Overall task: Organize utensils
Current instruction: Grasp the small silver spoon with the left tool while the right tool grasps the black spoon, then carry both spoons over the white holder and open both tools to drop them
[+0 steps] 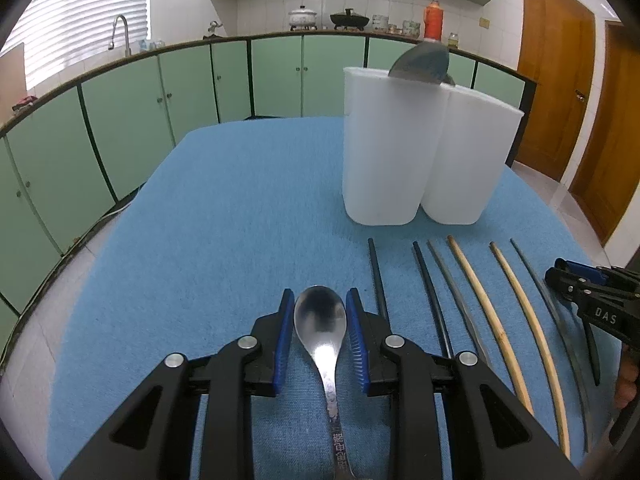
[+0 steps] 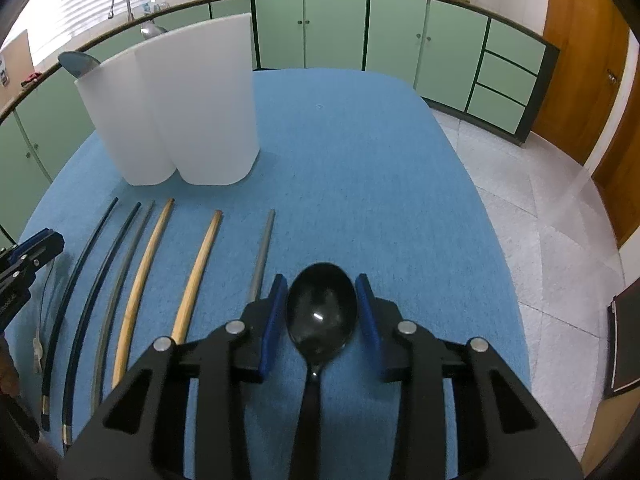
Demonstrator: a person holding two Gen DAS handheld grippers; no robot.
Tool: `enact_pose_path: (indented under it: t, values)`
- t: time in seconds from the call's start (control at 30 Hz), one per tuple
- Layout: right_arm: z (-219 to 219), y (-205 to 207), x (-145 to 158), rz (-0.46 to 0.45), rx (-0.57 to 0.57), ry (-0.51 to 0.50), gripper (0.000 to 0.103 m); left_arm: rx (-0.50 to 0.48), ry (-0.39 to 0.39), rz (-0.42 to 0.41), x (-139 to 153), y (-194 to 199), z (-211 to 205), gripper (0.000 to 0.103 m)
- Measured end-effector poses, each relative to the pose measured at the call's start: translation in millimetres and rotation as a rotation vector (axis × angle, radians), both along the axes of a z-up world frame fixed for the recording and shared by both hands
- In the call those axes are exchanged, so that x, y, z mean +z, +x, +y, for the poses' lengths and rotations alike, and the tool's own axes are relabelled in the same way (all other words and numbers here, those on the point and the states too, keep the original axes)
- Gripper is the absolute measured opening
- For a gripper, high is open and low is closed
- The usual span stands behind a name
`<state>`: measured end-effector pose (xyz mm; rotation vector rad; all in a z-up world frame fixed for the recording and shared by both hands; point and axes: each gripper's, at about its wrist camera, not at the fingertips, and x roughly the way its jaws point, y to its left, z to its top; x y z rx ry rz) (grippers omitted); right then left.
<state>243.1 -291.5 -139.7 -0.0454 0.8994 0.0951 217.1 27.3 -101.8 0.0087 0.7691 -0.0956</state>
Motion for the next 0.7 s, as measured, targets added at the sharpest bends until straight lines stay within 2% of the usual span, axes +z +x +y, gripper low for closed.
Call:
enact_pose_path:
  t: [0.23,0.53,0.7]
  values:
    - [-7.4,-23.3,26.8,-0.122,0.041,0.070,0.033,-0.020,-0.031,-0.083,13.0,-13.6,2.6,0.026]
    - [-19.1,-44.5,62.5,-0.317,0.046,0.179,0.033,-0.044,-0.071,-0.253,41.7,-37.5,5.7,0.026]
    - [-20.5,-44.8,74.7,-0.360,0.050,0.202,0.033,-0.047,-0.084,-0.313,53.5,-42.9,7.2,0.026]
